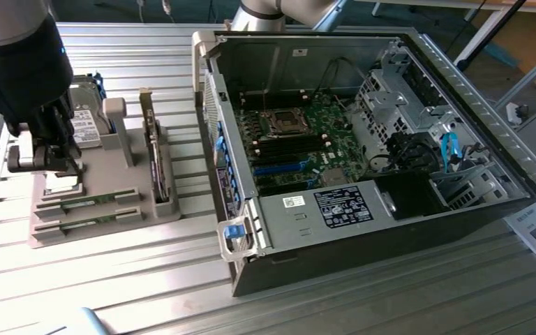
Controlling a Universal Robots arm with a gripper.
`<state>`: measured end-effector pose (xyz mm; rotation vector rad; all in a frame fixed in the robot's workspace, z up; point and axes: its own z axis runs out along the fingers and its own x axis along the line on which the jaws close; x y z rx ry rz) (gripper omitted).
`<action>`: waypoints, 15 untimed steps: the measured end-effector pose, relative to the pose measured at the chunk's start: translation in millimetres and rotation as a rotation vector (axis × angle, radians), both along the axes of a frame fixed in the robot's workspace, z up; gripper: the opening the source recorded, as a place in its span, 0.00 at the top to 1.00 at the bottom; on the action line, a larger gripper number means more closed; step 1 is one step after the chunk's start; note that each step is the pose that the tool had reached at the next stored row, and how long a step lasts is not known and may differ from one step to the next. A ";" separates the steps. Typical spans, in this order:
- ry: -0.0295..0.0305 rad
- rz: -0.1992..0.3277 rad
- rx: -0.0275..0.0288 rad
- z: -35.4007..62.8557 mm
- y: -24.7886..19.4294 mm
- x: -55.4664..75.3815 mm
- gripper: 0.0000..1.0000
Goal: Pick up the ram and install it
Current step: 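Pick up the ram and move it above insertion slot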
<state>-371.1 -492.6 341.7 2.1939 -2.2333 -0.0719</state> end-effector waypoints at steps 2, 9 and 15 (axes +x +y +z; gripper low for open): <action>0.0002 0.000 0.0000 -5.6 -0.3 0.0 0.70; 0.0010 0.001 0.0000 -21.1 -1.3 0.0 0.70; 0.0018 0.001 0.0000 -34.7 -4.6 0.0 0.70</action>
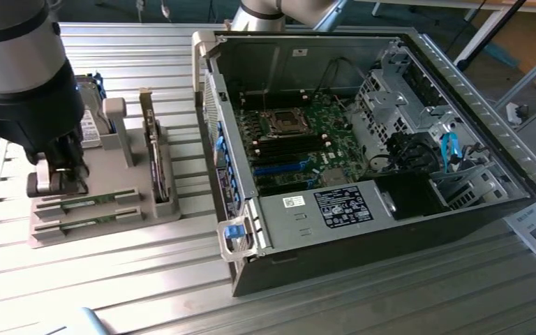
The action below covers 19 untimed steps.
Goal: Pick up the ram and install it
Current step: 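Pick up the ram and move it above insertion slot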
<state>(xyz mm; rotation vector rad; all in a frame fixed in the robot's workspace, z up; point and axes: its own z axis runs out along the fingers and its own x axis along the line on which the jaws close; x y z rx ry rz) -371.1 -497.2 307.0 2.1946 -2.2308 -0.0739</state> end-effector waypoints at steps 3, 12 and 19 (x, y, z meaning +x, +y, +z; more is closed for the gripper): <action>0.0002 0.000 -0.0001 -8.7 -5.2 -0.1 0.70; 0.0005 0.002 -0.0001 -32.6 -10.4 -0.1 0.70; 0.0003 0.002 0.0000 -51.2 -11.0 -0.1 0.70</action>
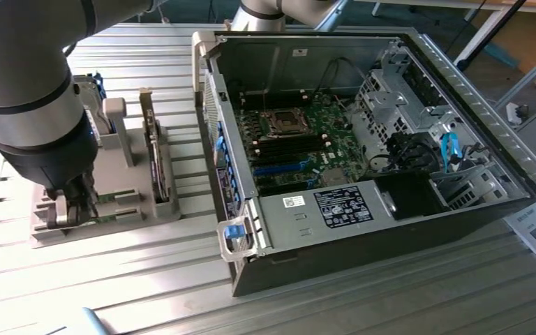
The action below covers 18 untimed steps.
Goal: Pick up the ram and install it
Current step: 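Pick up the ram and move it above insertion slot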
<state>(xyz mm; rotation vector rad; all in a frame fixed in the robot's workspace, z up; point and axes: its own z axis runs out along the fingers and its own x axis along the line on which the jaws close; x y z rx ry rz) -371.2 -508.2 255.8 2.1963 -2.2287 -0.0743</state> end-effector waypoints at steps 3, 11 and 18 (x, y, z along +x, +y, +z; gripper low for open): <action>0.0001 0.000 -0.0001 -7.7 -0.3 0.0 0.70; 0.0001 0.000 -0.0001 -24.1 -0.9 0.0 0.70; 0.0001 0.021 0.0002 -37.0 -1.1 0.0 0.70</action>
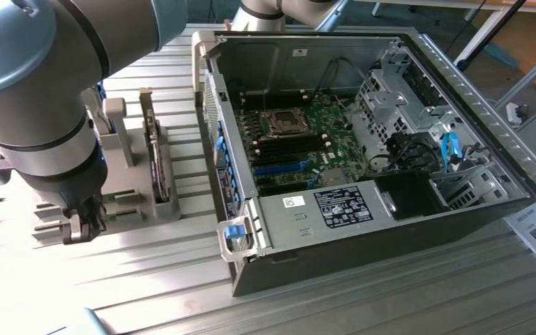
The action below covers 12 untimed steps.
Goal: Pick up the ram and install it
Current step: 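Pick up the ram and move it above insertion slot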
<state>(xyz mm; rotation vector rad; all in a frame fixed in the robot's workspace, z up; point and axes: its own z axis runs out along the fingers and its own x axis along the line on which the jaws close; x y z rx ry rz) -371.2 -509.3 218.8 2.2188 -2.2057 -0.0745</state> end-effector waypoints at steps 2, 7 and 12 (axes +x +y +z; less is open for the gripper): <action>0.0001 0.064 0.0000 -0.4 0.0 0.0 0.70; -0.0001 0.079 0.0001 -1.0 4.8 0.1 0.70; -0.0002 0.081 0.0035 -6.7 9.8 -0.5 0.70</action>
